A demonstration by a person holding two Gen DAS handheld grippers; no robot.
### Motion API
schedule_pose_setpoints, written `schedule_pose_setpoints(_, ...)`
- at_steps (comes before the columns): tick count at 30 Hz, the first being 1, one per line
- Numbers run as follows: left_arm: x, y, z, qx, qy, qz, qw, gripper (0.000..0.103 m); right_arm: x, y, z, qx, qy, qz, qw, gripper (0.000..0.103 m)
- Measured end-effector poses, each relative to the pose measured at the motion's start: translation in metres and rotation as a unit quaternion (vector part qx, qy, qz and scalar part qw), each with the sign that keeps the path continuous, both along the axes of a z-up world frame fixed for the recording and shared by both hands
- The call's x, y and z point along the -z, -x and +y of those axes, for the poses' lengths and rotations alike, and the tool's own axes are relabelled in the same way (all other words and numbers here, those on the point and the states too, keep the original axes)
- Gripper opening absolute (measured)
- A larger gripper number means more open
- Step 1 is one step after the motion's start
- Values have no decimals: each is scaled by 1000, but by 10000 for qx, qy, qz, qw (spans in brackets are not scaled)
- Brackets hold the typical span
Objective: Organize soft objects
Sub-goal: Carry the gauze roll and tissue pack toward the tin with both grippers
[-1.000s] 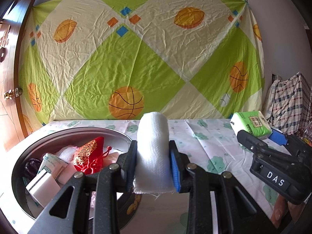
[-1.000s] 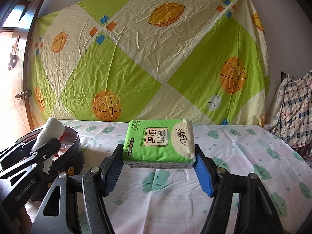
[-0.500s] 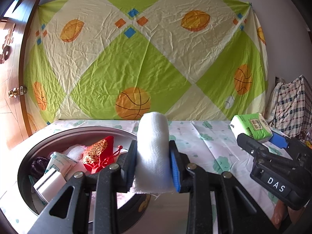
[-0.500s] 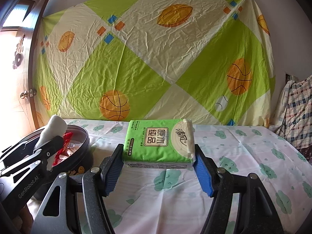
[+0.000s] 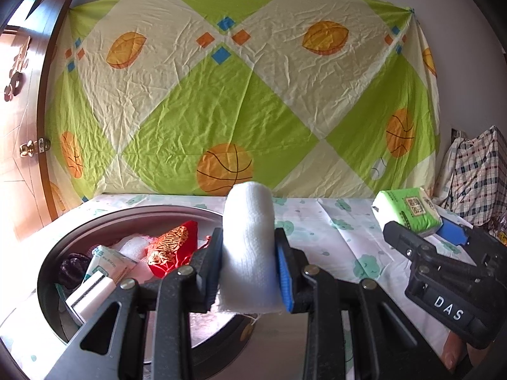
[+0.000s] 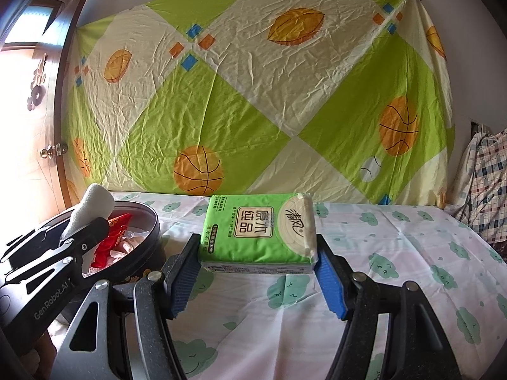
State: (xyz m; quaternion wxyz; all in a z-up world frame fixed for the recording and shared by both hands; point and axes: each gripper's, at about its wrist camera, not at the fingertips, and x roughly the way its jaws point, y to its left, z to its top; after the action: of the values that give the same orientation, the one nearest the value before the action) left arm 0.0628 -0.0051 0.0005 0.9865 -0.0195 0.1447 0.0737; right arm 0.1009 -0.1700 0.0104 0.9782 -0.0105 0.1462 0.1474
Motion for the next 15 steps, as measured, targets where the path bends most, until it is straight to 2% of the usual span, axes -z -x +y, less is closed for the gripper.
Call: schedule_pose_setpoints(15,-1,7,9,-108,40,-93,9999,30,0,6,14,-153,12,-27,9999,70)
